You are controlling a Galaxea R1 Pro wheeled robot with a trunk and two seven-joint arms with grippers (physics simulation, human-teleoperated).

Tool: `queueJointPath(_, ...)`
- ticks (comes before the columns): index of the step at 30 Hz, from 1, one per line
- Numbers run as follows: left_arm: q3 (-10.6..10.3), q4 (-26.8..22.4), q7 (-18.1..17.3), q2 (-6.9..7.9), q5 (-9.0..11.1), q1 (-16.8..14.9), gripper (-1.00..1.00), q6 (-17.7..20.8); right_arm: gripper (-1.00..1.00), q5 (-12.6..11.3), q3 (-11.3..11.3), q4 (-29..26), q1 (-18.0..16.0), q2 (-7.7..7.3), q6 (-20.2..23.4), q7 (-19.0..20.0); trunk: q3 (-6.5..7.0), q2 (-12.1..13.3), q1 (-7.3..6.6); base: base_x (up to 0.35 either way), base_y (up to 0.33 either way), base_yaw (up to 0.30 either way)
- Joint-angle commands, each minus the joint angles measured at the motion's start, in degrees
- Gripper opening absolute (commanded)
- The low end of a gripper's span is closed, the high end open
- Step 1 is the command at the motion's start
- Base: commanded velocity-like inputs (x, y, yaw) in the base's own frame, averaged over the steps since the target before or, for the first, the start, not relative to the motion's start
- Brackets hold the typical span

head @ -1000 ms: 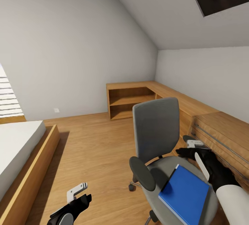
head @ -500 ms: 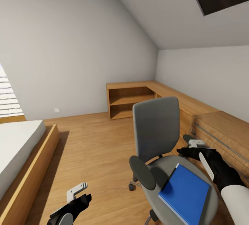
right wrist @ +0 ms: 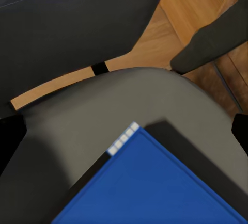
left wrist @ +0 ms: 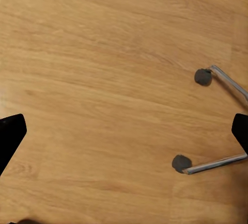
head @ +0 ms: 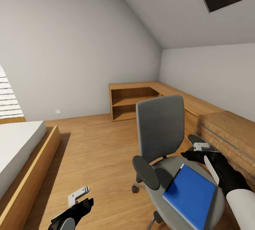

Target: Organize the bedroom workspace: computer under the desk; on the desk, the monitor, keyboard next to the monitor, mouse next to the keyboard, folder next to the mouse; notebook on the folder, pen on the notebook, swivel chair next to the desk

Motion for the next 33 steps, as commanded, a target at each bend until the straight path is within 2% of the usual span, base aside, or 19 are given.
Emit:
queueJointPath(1,-0.1,-0.1,0.6,0.06,0.5,0.0,1.00,0.0,1.00,-0.5,-0.1,-0.1,0.0,0.00,0.3,0.0,-0.24,-0.4,0.22,0.000,0.000,0.000)
queueJointPath(27,-0.2,0.0,0.6,-0.02,0.5,0.0,1.00,0.0,1.00,-0.5,0.0,-0.1,0.0,0.08,0.3,-0.1,-4.91,-10.9,5.93,0.000,0.000,0.000)
queueJointPath(33,-0.2,0.1,0.6,-0.02,0.5,0.0,1.00,0.0,1.00,-0.5,0.0,-0.1,0.0,0.08,0.3,-0.1,-4.91,-10.9,5.93,0.000,0.000,0.000)
